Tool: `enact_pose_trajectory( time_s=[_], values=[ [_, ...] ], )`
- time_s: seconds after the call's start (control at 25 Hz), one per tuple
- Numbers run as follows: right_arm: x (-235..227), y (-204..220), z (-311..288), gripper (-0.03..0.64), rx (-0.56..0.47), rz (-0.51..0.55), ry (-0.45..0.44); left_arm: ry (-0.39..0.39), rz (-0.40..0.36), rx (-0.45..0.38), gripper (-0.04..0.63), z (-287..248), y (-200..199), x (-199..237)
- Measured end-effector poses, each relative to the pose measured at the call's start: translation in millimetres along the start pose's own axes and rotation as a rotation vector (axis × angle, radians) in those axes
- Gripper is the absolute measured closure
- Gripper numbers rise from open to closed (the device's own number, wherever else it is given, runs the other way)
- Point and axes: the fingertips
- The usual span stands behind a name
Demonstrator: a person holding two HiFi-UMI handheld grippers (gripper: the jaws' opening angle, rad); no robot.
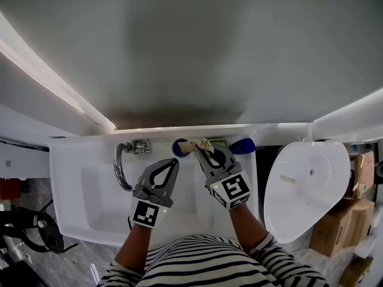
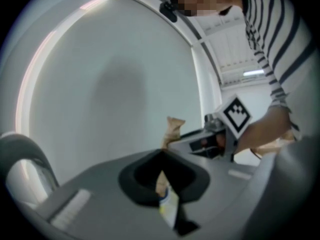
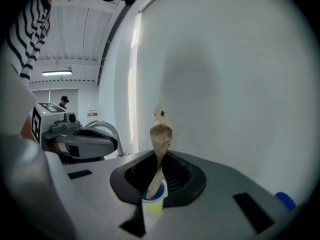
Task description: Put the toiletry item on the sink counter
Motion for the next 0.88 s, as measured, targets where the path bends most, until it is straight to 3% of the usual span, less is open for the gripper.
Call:
enact_pose_trajectory(
  time_s=[0.24,0.36,0.88],
  values=[
    [6,25,-17,0.586,0.074,0.036,-0.031,-0.01,-0.004,-0.007,0.586,2,-5,8],
    [7,35,-22,0.586,0.104,0.049,-0.037,-0.044,0.062,-0.025,0.588,0,-5,10],
    [7,55,-42,0.586,0.153,0.062,-0.045,-0.065,0.107,-0.035,0.586,3,-1,16]
  ],
)
Point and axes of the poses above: the fingertips, and each gripper's own axes: z backward along the fingers, x to its left, y out of its underside, and after that the axes turned 4 degrees about -x, right-handed
